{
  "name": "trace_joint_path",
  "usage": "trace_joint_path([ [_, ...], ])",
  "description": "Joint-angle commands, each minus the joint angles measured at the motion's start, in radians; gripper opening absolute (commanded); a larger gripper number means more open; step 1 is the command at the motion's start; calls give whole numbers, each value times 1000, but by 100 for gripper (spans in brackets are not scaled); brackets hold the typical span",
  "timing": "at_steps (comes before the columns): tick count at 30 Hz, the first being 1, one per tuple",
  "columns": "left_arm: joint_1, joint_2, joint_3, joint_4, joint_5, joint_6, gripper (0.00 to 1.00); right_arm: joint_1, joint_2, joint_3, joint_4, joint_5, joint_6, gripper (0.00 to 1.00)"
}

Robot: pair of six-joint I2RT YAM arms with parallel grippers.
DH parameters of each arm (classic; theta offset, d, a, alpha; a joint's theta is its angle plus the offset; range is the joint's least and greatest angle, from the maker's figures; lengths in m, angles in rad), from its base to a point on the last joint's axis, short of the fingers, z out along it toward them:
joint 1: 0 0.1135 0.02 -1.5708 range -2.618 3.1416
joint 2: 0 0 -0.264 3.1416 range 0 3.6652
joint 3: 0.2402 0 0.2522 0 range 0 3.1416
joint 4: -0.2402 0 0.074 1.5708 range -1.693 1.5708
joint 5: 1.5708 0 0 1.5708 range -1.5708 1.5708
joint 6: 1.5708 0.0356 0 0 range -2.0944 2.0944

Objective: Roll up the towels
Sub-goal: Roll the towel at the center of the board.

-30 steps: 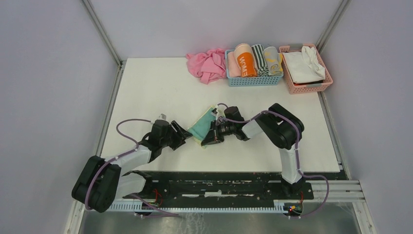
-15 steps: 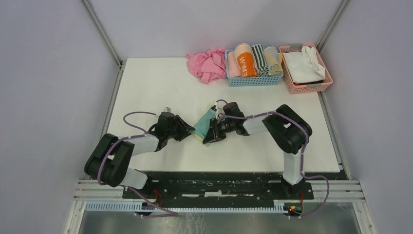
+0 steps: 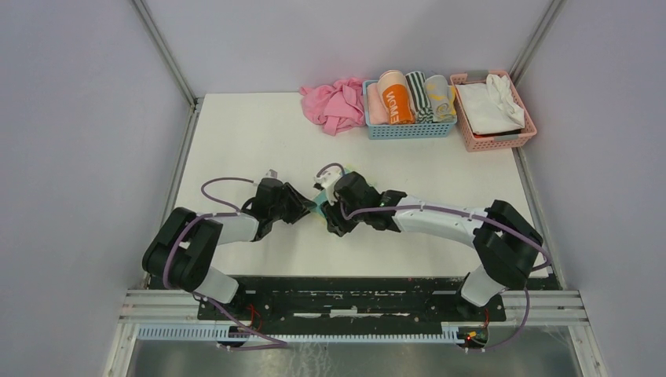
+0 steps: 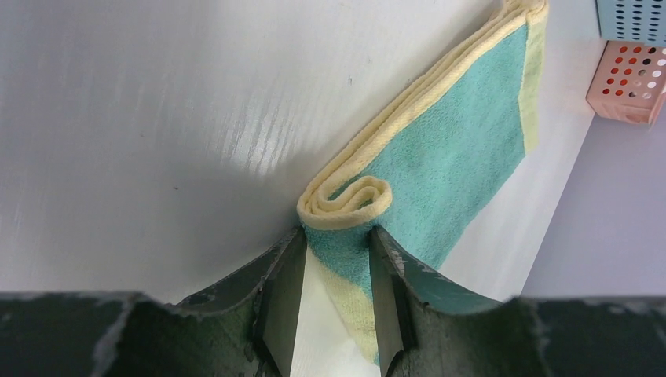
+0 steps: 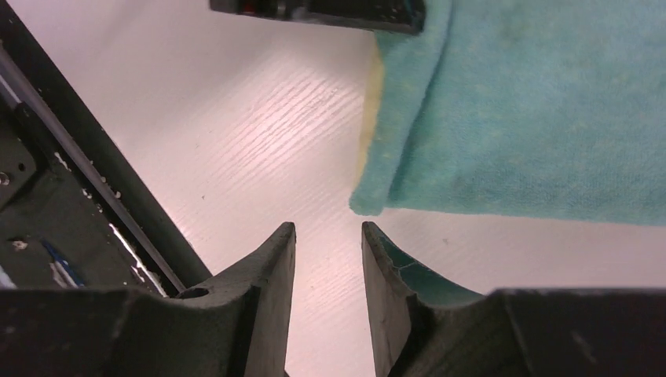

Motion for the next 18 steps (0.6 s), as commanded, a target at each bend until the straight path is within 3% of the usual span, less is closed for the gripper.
trace_joint_path([
  [1,1,60,-37,-179,-75,54,45,103,-9,66,-40,210,-177,43],
  [8,-2,68,-32,-179,-67,53,44,186,142,166,-37,346,-238,43],
  [18,-1,70,-26,-182,-59,54,44,189,219,195,-54,417,-253,44],
])
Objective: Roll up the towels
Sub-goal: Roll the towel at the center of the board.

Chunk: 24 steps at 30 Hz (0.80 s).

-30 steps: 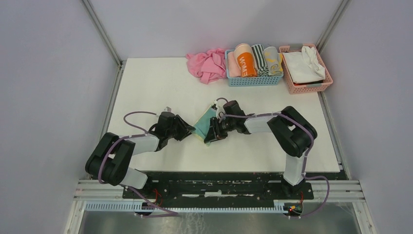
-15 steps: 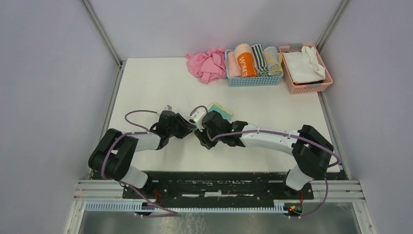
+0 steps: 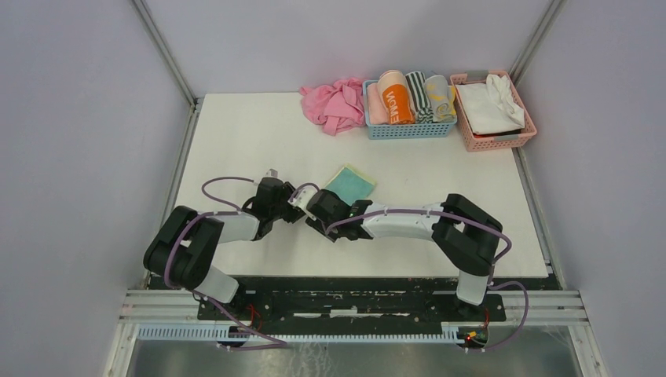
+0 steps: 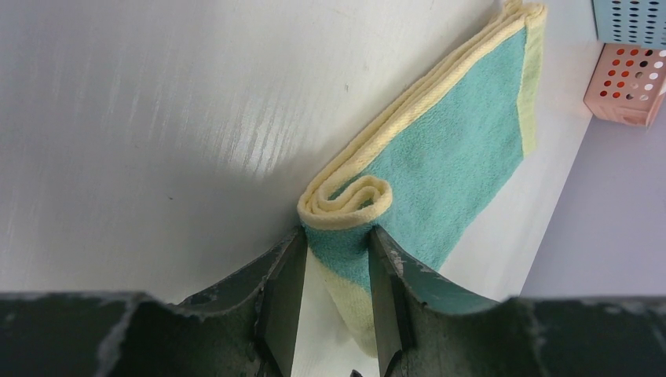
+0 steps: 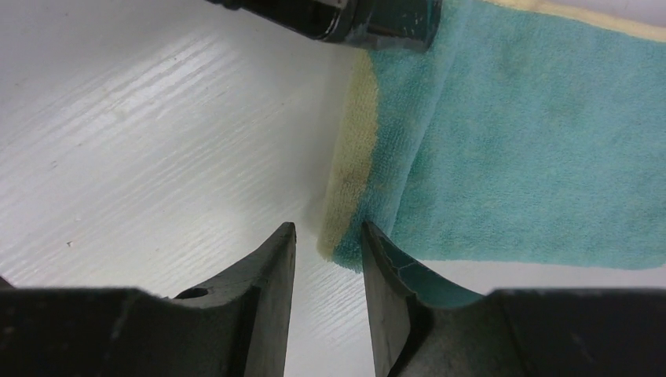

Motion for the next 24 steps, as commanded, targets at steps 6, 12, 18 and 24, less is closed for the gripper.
trace_joint_path([
  [6,-3,59,-30,-194,-55,56,44,3,73,85,-29,46,-18,45],
  [12,-5,67,-27,-195,-54,58,44,1,122,81,-46,132,2,48],
  [18,-5,86,-24,-188,-45,61,44,1,82,58,-32,169,4,50],
  [24,-6,87,-25,-187,-43,65,44,0,69,63,-30,204,-3,52],
])
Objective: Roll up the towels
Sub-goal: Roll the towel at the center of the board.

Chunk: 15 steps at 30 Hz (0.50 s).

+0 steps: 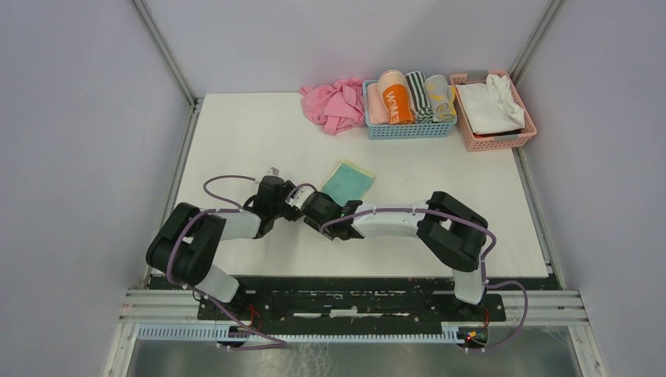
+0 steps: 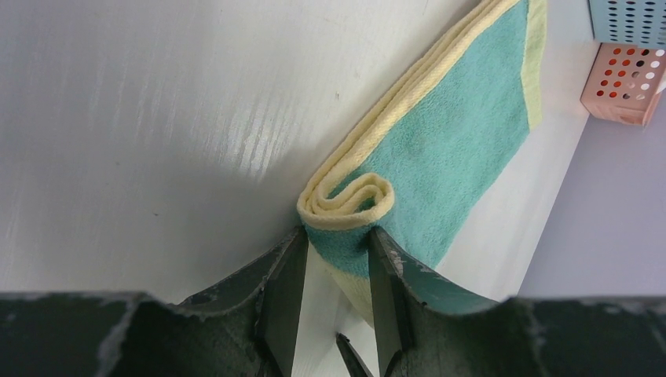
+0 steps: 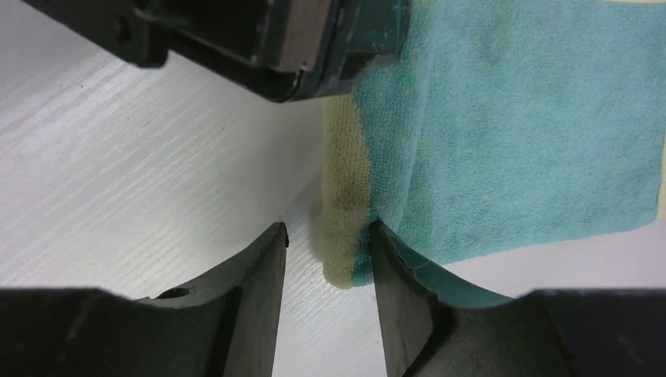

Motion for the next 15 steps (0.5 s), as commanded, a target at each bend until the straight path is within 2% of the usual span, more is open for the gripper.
trace_joint_path([
  [1,-6,60,-43,-199,-51,66,44,-4,-25,1,-5,61,-3,52],
  [15,-6,66,-35,-200,-48,67,44,-3,-108,-10,13,14,-43,51],
])
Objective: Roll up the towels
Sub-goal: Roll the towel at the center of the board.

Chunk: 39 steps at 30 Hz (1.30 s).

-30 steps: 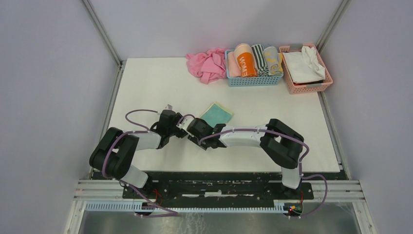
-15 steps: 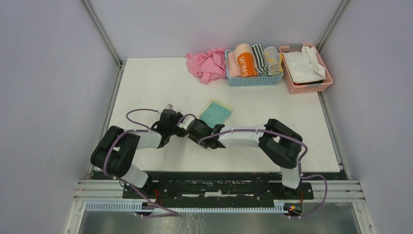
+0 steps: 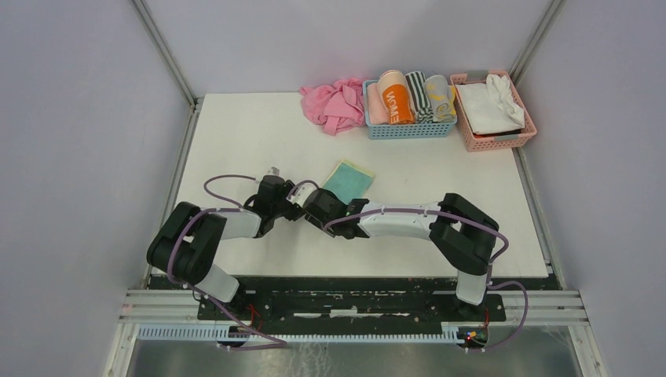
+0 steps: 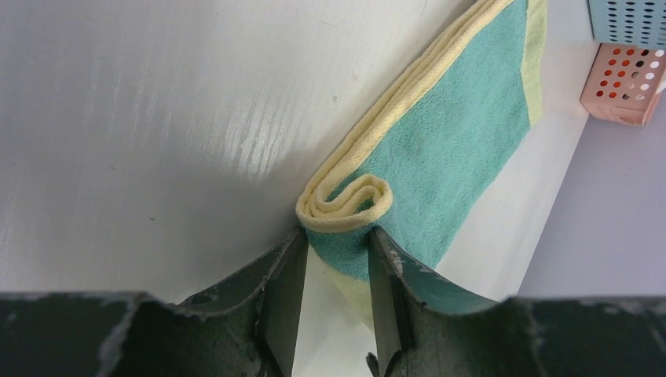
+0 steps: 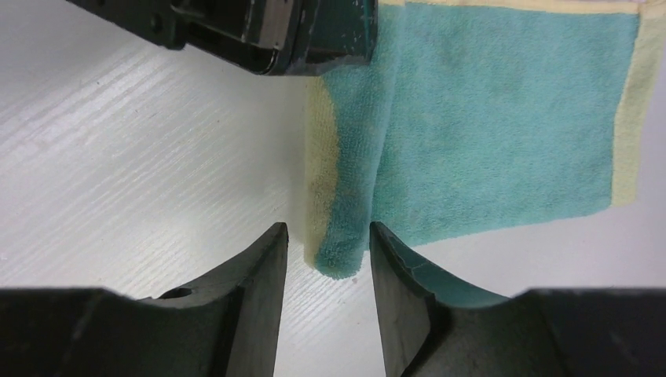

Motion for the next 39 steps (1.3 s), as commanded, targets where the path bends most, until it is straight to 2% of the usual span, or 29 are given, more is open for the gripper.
trace_joint_path([
  [1,-6,61,-42,-201,-50,67,44,-3,-42,11,14,5,-24,51],
  [17,-6,59,-42,-202,-47,67,44,-7,108,39,-7,-64,-28,46],
  [23,-6,51,-40,-207,-49,68,44,-61,173,61,-52,-171,15,45],
  [25,-7,49,-40,-208,-50,69,44,-71,183,73,-72,-184,23,42],
  [27,-6,48,-39,-209,-49,70,44,-82,194,92,-102,-219,31,31],
  [29,-5,31,-46,-216,-51,67,44,-92,188,95,-112,-272,49,6],
  [30,-6,14,-51,-220,-53,64,45,-97,175,86,-107,-312,63,1],
  [35,1,-163,-90,-273,-66,49,57,-149,79,14,9,-648,183,0],
  [39,4,-365,-123,-384,-73,28,68,-214,23,-76,256,-944,369,0],
])
